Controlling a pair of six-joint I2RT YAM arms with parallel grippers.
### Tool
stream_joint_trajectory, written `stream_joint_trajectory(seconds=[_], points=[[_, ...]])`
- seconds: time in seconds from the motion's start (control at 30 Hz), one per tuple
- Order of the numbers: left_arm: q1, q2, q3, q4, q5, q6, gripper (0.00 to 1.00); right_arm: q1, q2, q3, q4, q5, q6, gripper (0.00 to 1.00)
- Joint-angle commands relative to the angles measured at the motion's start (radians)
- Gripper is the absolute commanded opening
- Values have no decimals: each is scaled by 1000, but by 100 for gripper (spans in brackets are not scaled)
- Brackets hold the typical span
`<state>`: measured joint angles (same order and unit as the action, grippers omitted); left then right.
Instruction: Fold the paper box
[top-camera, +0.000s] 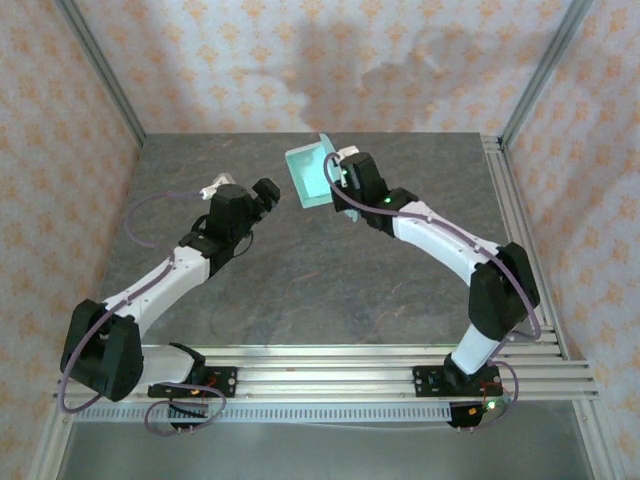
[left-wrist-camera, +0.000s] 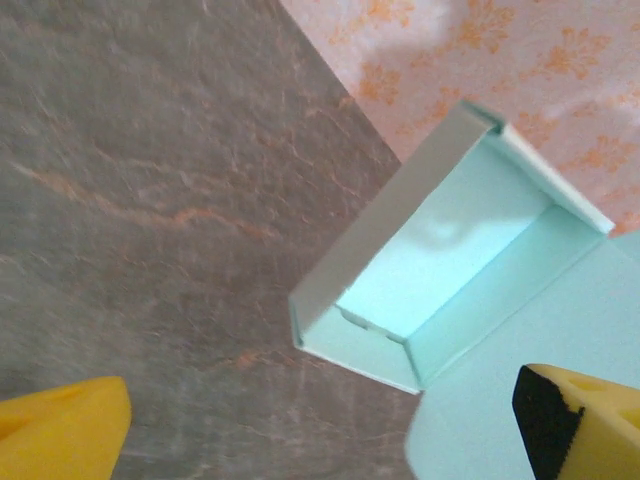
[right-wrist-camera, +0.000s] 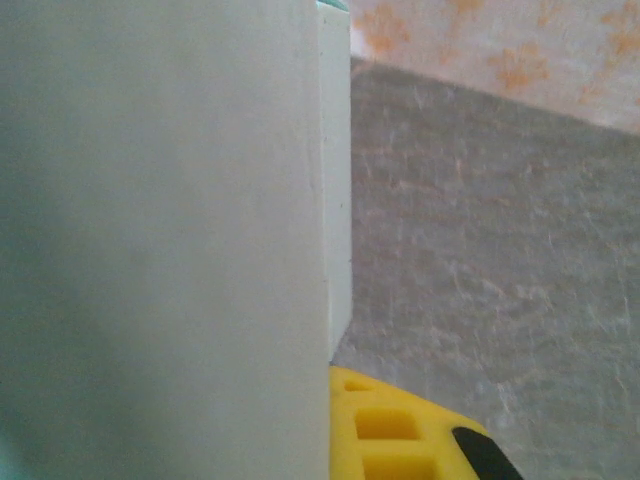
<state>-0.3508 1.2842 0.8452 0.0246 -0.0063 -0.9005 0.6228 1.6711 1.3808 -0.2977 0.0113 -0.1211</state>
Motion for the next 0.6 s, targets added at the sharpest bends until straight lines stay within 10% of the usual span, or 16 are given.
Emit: stream_joint_trajectory(seconds=[0.0, 0.57], points=[[14, -18, 54, -142, -72, 211, 100, -37, 23, 120, -392, -151, -119, 0], [38, 46, 84, -168, 59, 299, 100, -103, 248, 493, -1126, -371, -569, 0]])
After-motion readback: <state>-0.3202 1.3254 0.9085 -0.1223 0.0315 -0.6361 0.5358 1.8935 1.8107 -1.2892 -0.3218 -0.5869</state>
